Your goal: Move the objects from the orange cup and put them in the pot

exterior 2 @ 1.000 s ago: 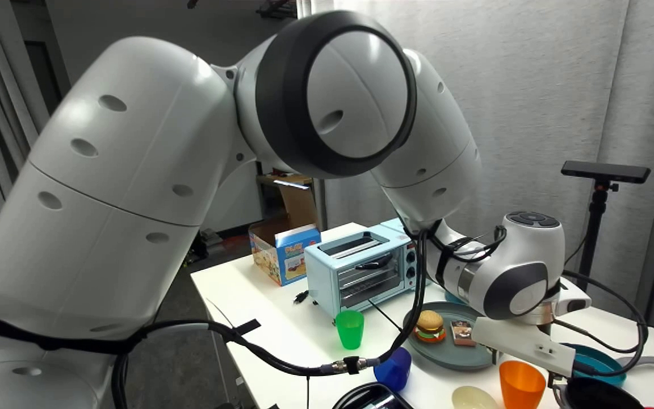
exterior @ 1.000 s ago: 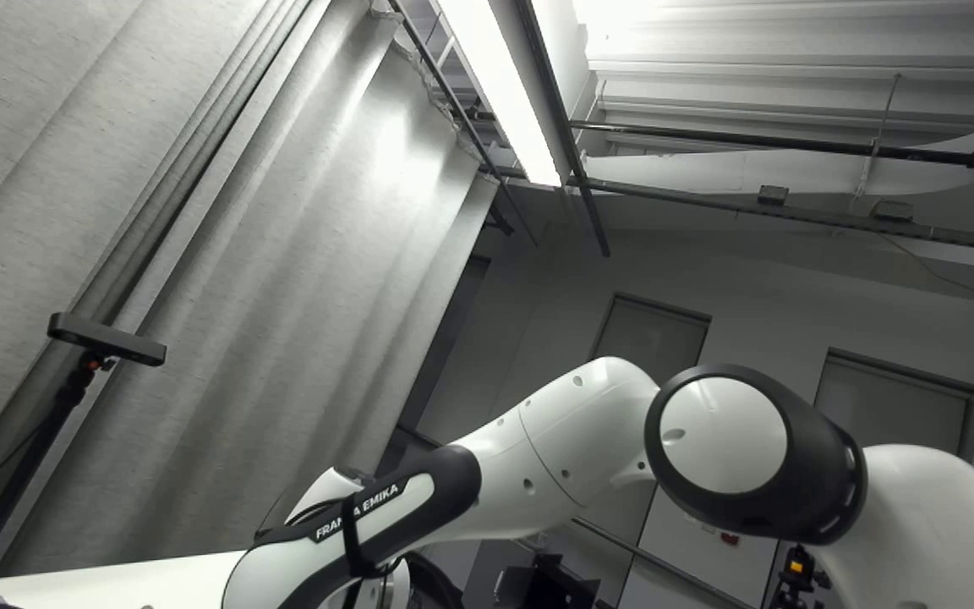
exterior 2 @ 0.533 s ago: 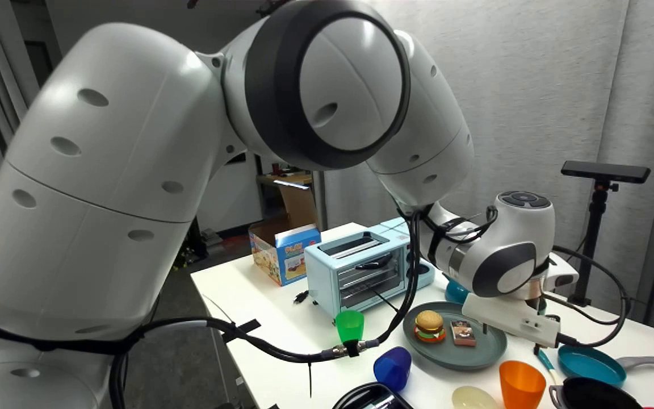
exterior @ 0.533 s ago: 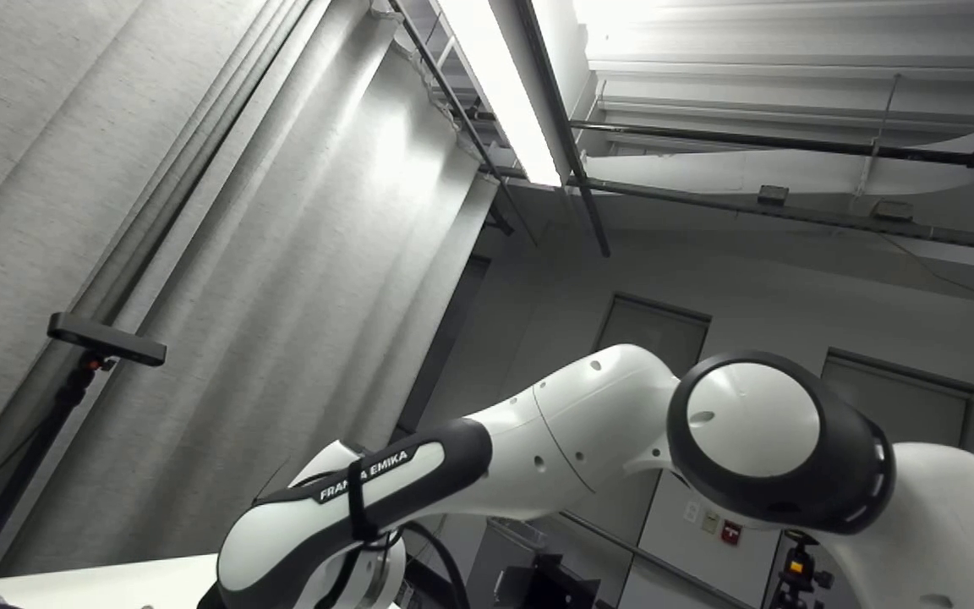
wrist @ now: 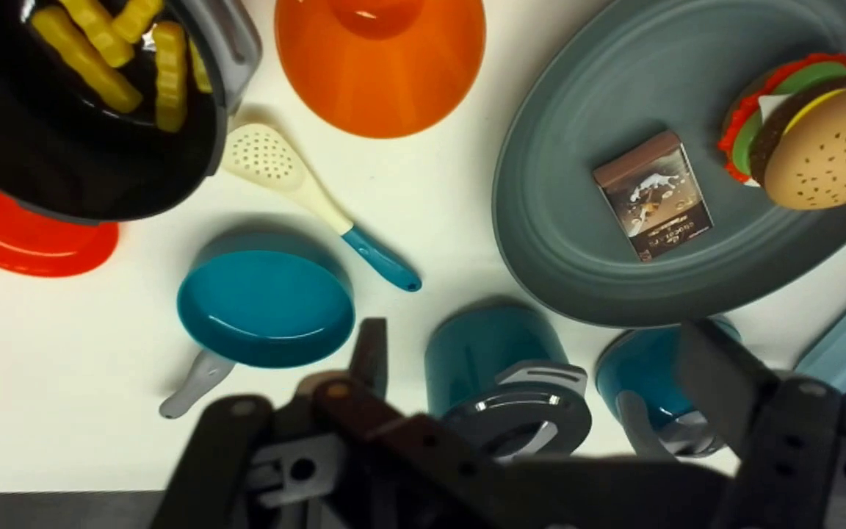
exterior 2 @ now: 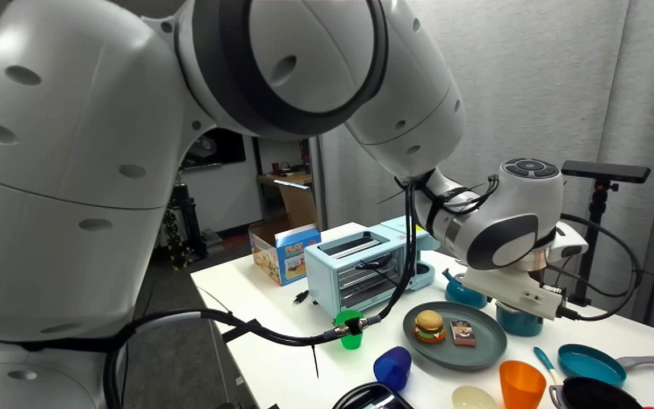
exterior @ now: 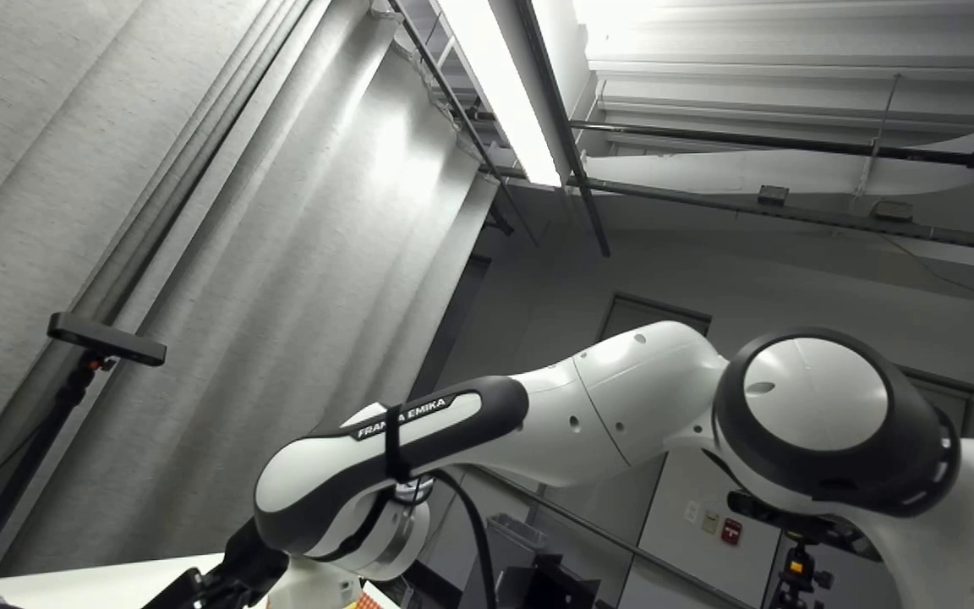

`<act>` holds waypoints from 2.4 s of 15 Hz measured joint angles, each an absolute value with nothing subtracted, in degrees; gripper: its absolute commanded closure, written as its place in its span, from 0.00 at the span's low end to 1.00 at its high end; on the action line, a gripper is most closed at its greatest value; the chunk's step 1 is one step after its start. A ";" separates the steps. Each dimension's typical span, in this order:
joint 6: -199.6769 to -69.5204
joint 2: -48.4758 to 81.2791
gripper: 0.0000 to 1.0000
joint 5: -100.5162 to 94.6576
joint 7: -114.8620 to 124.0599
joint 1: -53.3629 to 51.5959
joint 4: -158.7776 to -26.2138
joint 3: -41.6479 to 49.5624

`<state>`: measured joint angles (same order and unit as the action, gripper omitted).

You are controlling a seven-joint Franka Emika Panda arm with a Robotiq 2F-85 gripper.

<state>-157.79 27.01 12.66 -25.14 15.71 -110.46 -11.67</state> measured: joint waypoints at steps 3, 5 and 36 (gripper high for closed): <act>-158.60 25.41 0.00 13.97 -25.35 17.09 -111.64 -11.45; -160.50 24.96 0.00 13.99 -25.89 17.86 -112.02 -11.08; -164.47 24.84 0.00 13.83 -28.21 20.63 -112.38 -10.59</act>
<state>-164.47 24.84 13.83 -28.21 20.63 -112.38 -10.59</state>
